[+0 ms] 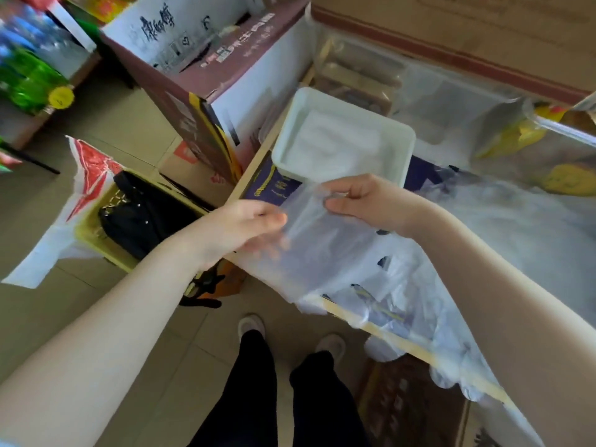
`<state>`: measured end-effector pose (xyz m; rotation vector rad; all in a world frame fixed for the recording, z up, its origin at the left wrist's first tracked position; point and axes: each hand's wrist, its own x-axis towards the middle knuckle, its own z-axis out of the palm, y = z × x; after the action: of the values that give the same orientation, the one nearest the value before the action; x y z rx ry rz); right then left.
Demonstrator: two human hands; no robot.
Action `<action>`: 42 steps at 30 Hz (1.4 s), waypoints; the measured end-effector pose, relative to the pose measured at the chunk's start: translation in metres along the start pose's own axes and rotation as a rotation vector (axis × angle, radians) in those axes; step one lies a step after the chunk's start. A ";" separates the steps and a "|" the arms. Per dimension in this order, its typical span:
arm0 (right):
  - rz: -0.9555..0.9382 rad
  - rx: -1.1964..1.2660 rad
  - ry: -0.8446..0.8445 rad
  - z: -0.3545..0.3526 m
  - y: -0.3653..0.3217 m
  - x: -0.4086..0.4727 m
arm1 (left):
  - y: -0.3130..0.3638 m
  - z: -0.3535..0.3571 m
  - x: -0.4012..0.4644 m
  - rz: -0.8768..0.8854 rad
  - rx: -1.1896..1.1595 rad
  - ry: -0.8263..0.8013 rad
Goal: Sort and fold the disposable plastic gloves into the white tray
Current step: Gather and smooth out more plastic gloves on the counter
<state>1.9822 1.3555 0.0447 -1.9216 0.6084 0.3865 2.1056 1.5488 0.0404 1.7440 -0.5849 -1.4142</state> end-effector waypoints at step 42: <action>-0.322 -0.429 0.422 0.087 0.053 -0.043 | -0.023 -0.080 0.042 0.930 1.195 0.008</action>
<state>1.9172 1.4273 -0.0082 -2.4958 0.4950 -0.1126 2.1905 1.5530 0.0020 1.7828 -2.1801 -0.3151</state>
